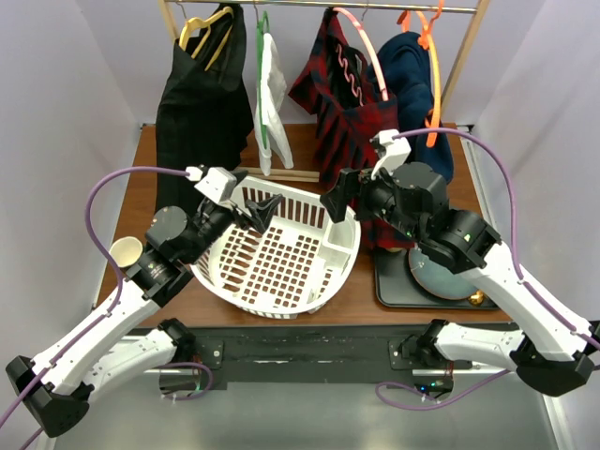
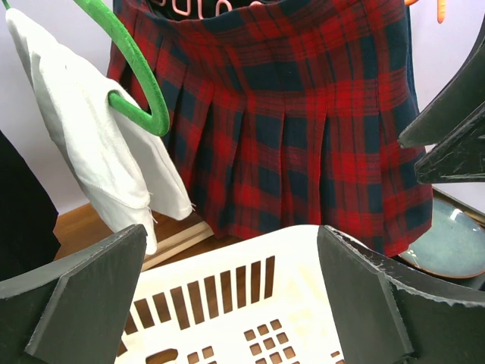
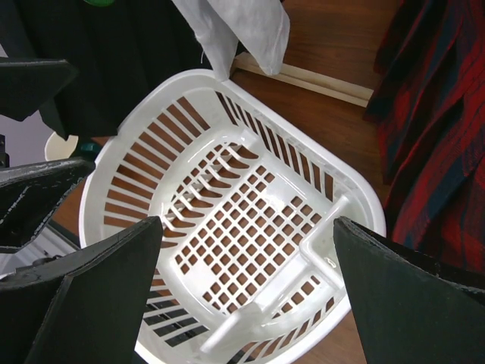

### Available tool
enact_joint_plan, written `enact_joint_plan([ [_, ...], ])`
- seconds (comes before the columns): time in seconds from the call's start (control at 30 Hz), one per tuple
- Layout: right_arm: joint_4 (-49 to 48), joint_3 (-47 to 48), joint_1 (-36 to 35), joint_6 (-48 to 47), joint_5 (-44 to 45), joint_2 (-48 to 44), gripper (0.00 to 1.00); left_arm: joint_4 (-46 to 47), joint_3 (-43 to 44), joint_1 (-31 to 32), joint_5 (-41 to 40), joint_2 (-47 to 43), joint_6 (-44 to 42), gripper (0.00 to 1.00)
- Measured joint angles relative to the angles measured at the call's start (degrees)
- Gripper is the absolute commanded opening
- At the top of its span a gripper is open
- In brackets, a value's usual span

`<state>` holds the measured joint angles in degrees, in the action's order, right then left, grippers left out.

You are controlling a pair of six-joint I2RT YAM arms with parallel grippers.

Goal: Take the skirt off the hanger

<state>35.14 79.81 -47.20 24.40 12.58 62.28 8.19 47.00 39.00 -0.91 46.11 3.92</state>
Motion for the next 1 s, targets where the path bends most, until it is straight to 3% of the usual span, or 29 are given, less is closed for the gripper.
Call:
enact_joint_plan([
  [0.47, -5.55, 4.61, 0.0, -5.27, 0.59, -0.85, 0.96, 0.0, 0.0, 0.0, -0.04, 0.0, 0.0, 1.0],
  [0.6, -11.61, 7.8, -0.04, -12.63, 8.02, -0.81, 0.97, 0.0, 0.0, 0.0, -0.2, 0.0, 0.0, 1.0],
  [0.77, -18.75, 14.71, 0.35, -27.61, 23.43, 4.92, 0.94, 0.0, 0.0, 0.0, -0.42, 0.0, 0.0, 1.0],
  [0.83, -20.06, 20.57, 2.89, -32.74, 27.76, 9.88, 0.92, -0.02, 0.0, 0.0, -0.42, 0.0, 0.0, 1.0],
  [1.0, -17.05, 28.94, 12.7, -35.34, 28.46, 20.04, 0.9, -0.04, 0.0, 0.0, -0.48, -0.02, -0.02, 1.0],
])
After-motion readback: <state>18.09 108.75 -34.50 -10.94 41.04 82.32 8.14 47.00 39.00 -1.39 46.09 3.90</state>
